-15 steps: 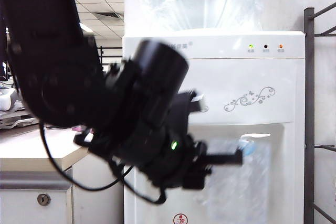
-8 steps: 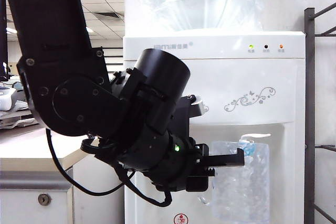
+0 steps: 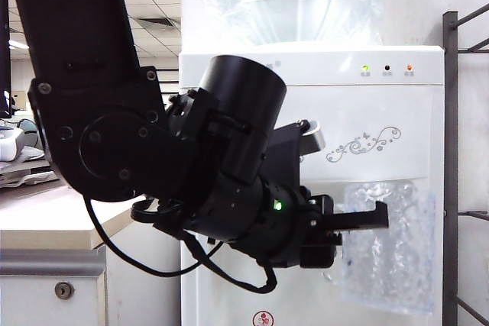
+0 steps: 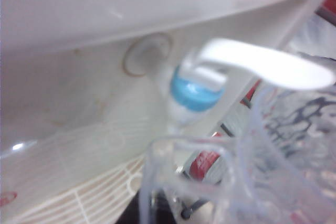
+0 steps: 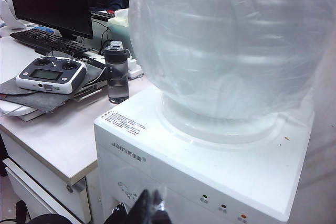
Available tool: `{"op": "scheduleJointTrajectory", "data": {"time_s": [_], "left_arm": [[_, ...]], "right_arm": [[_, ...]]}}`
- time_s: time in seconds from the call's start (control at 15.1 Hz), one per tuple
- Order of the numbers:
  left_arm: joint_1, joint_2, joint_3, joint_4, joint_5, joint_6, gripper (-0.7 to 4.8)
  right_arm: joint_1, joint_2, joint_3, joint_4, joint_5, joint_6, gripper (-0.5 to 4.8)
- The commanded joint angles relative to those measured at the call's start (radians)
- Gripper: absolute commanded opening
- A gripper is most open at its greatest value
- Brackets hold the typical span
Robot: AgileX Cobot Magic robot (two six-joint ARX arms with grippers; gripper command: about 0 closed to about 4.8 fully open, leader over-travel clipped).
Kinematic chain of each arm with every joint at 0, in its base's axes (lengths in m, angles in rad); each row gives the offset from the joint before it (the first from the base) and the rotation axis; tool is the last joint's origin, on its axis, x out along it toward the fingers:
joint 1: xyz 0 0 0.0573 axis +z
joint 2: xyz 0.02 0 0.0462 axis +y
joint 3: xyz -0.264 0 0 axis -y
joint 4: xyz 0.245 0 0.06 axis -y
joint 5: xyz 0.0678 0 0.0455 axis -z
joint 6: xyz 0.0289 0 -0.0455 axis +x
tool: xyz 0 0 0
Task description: Pick up the plastic mug from the left desk, go to the cold water outlet of the water dispenser, press the vertical switch to get some water, then put the mug back on the desk.
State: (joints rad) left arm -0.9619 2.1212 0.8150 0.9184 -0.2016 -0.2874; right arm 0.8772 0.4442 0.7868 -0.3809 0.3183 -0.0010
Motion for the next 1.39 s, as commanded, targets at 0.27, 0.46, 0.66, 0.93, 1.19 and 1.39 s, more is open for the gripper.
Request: {"op": "scheduleJointTrajectory", "data": {"time_s": [0.27, 0.46, 0.66, 0.93, 1.19, 1.39], "left_arm": [[-0.004, -0.024, 0.005, 0.078, -0.018, 0.002, -0.06], [-0.004, -0.039, 0.005, 0.079, -0.023, 0.002, -0.06], [-0.005, -0.048, 0.005, 0.078, -0.023, 0.002, -0.06], [-0.004, -0.047, 0.004, 0.025, -0.023, 0.000, -0.06], [-0.003, -0.043, -0.030, 0.009, -0.077, 0.000, -0.06], [-0.003, -0.038, -0.034, 0.011, -0.094, 0.000, -0.06]], "right_arm": [[0.001, -0.001, 0.003, -0.035, 0.001, -0.002, -0.01], [0.001, 0.000, 0.003, -0.054, 0.000, -0.002, -0.01], [0.001, 0.000, 0.003, -0.073, 0.001, -0.002, -0.01], [0.000, -0.001, 0.003, -0.155, 0.001, -0.002, -0.01], [0.000, 0.000, 0.003, -0.235, 0.001, -0.002, -0.01], [0.000, 0.000, 0.003, -0.305, 0.001, -0.002, -0.01]]}}
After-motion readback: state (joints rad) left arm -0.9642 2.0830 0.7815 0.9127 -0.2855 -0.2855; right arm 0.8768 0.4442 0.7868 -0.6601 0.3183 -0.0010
